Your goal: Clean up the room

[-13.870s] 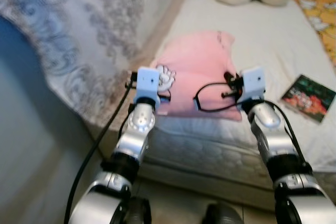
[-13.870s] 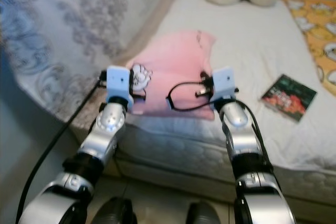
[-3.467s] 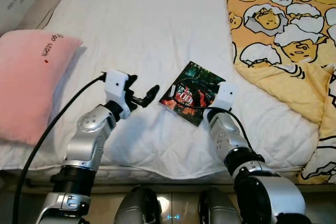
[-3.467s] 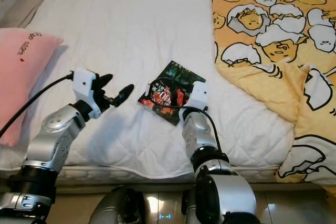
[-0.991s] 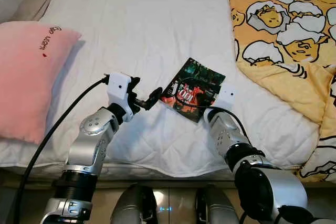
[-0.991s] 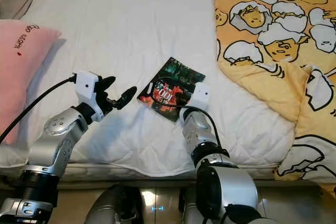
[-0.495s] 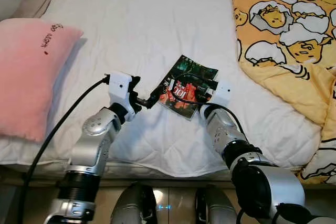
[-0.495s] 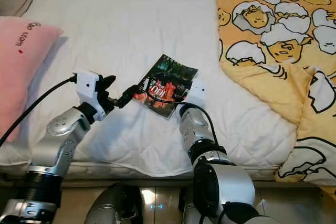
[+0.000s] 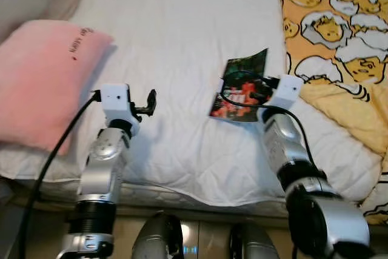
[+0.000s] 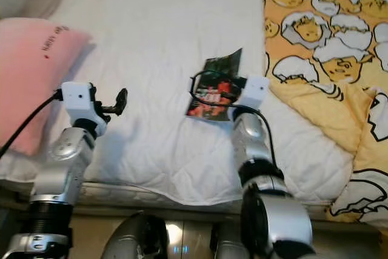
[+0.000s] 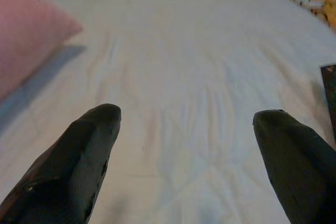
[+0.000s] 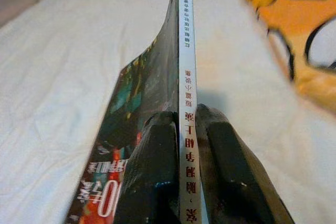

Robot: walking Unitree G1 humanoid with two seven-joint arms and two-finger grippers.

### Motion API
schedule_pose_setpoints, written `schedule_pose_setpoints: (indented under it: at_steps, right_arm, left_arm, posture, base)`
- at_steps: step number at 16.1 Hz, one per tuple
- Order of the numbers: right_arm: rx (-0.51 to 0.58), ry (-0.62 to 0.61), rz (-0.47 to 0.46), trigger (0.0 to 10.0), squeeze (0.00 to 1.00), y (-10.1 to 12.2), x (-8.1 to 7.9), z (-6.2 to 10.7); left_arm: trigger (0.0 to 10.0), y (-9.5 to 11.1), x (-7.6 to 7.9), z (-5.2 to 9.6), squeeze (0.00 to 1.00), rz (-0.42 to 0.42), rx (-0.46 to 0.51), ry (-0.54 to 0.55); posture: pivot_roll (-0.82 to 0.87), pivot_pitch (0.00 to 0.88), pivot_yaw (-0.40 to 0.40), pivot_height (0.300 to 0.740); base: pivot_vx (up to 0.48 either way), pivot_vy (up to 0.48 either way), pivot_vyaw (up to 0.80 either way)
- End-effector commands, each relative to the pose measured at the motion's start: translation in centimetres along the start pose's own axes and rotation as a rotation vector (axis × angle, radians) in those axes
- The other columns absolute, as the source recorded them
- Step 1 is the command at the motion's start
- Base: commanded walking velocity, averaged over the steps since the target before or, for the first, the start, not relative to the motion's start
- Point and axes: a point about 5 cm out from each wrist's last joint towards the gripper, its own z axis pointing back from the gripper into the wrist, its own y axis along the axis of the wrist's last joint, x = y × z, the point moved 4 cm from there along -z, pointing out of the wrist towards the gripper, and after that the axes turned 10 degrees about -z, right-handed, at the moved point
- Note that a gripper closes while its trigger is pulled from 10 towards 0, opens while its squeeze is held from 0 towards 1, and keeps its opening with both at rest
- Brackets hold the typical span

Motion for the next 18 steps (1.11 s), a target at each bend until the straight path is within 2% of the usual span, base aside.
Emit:
schedule_pose_setpoints:
  at_steps: [1,2,3,4,5,8,10,12,13,18]
  right_arm:
    - [0.120,0.012,0.083,0.0,0.00,2.4,0.0,0.3]
    - [0.158,0.011,0.125,0.0,0.00,2.9,0.0,0.6]
    - [0.246,0.014,0.233,0.0,0.00,4.1,-0.1,1.9]
    - [0.301,0.004,0.295,0.0,0.00,4.6,0.0,3.5]
    - [0.328,-0.027,0.361,0.0,0.00,4.6,0.8,5.7]
    - [0.284,-0.024,0.436,0.0,0.00,3.4,2.0,8.1]
    - [0.198,0.035,0.455,0.0,0.00,1.8,1.8,8.7]
    - [0.136,0.022,0.424,0.0,0.00,0.8,2.3,8.6]
    - [0.127,0.026,0.418,0.0,0.00,0.7,2.6,8.6]
    - [0.142,0.067,0.404,0.0,0.00,1.2,1.6,8.1]
  left_arm:
    - [10.0,0.5,0.8,-0.4,0.00,-0.017,0.024,0.008]
    - [10.0,0.6,1.1,-0.5,0.00,-0.016,0.031,0.003]
    - [10.0,0.8,2.2,-0.7,0.00,0.003,0.044,-0.016]
    - [10.0,1.4,3.0,-0.9,0.00,0.027,0.072,-0.036]
    - [10.0,2.9,3.7,-0.7,0.00,0.034,0.141,-0.050]
    - [10.0,3.2,4.5,-0.2,0.00,0.059,0.156,-0.084]
    - [10.0,1.2,4.5,-0.3,0.00,0.054,0.097,-0.075]
    - [10.0,-0.9,4.2,-0.6,0.00,0.037,0.042,-0.044]
    - [10.0,-1.2,4.3,-0.6,0.00,0.039,0.027,-0.041]
    - [10.0,-0.5,5.0,-0.9,0.00,0.038,0.060,-0.060]
  posture:
    - [-0.09,0.000,0.033,0.697]
    - [-0.10,0.000,0.035,0.697]
    - [-0.12,0.000,0.038,0.697]
    - [-0.14,0.000,0.048,0.697]
    - [-0.15,0.000,0.059,0.697]
    - [-0.17,0.000,0.064,0.697]
    - [-0.18,0.000,0.067,0.697]
    - [-0.20,0.000,0.056,0.697]
    - [-0.20,0.000,0.055,0.697]
    - [-0.21,0.000,0.065,0.697]
  base:
    - [0.000,0.000,0.00]
    - [0.000,0.000,0.00]
    - [0.000,0.000,0.00]
    - [0.000,0.000,0.00]
    - [-0.255,0.409,0.00]
    - [-0.185,0.410,0.00]
    - [-0.276,0.398,0.00]
    - [-0.120,0.427,0.00]
    - [0.000,0.442,0.00]
    - [0.000,0.456,0.00]
